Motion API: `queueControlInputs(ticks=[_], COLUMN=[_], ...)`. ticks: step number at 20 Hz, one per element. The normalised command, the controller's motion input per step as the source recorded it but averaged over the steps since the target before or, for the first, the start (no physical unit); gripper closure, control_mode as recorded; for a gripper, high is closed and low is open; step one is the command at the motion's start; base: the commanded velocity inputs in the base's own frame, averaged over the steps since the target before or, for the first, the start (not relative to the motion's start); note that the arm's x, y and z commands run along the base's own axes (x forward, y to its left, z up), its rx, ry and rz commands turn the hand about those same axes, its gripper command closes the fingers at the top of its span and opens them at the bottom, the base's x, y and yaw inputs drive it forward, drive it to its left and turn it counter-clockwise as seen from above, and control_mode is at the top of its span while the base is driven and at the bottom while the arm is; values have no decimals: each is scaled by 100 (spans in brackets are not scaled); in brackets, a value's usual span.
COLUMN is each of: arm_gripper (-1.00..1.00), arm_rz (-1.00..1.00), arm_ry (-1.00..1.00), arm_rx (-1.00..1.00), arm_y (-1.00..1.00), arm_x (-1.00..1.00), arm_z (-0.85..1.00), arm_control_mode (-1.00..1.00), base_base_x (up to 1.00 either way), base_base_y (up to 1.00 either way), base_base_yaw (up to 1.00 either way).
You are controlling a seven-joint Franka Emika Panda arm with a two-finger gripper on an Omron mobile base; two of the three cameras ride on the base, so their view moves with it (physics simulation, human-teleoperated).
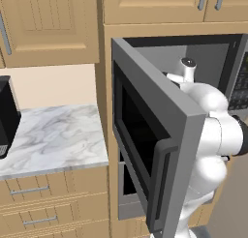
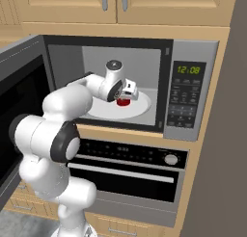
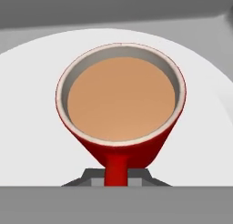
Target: Pick the cup of tea, navigate to the dining table, and place it on the saucer.
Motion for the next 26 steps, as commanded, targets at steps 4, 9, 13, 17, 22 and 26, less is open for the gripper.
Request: queueControlInputs(ticks=[4, 9, 13, 17, 22, 26], arm_gripper=[100, 100, 100, 100, 100, 100], arm_rz=[0, 0, 0, 0, 0, 0], arm_ry=[0, -1, 0, -1, -2, -2], arm_rx=[2, 5, 6, 7, 6, 6], arm_y=[0, -3, -4, -1, 0, 0], arm_x=[-59, -92, -99, -100, -100, -100], arm_z=[19, 36, 47, 47, 43, 33], arm_control_mode=[-100, -100, -100, -100, -100, -100], base_base_x=[0, 0, 0, 0, 0, 0], base_base_y=[0, 0, 0, 0, 0, 0], base_base_yaw=[0, 0, 0, 0, 0, 0])
